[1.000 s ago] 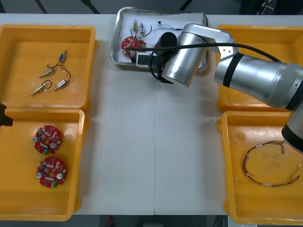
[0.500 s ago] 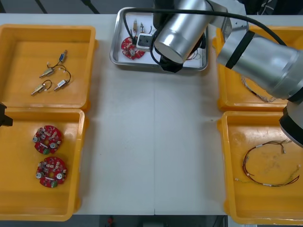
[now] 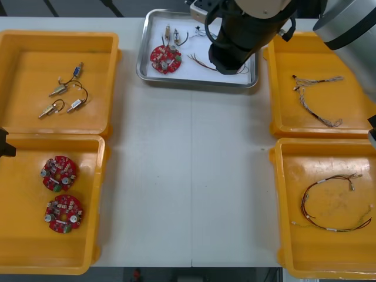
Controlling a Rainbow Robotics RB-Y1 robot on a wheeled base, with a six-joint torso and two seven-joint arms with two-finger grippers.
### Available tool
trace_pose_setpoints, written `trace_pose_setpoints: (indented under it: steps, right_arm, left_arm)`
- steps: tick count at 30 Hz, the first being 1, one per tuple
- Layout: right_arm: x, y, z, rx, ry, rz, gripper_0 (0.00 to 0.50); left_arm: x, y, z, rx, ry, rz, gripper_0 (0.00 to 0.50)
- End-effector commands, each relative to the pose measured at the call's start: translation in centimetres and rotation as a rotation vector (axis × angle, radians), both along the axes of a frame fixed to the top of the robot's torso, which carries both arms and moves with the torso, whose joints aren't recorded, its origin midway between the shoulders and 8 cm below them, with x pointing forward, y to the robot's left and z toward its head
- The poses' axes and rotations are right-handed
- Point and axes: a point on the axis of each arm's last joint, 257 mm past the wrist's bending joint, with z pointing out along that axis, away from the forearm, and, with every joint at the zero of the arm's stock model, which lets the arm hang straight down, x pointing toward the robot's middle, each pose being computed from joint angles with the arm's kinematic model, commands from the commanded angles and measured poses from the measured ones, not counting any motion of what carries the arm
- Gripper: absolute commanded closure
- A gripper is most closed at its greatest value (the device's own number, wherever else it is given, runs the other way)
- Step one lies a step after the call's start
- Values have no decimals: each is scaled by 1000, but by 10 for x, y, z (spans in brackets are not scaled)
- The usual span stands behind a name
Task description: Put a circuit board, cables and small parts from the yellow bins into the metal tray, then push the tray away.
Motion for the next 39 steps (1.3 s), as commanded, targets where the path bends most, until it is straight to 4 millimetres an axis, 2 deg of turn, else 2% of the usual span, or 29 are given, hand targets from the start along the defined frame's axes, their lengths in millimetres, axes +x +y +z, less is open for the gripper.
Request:
trace_pose_setpoints:
  steps: [1, 11, 21, 25, 32, 39]
  right_arm:
    - [-12, -36, 17, 122, 17, -182, 0]
    - [-42, -104, -3, 273, 128, -521, 0]
    - [-71, -174, 0, 453, 207, -761, 0]
    - [-82, -202, -4, 468, 195, -812, 0]
    - [-112, -252, -24, 543, 193, -918, 0]
    - [-136, -284, -43, 564, 199, -976, 0]
  left_arm:
    - [-1, 3, 5, 63, -6, -86, 0]
    - [-1, 3, 5, 63, -6, -86, 0]
    - [-1, 3, 5, 63, -6, -86, 0]
    - [-1, 3, 5, 63, -6, -86, 0]
    - [-1, 3, 5, 63, -6, -86, 0]
    - [-1, 3, 5, 63, -6, -86, 0]
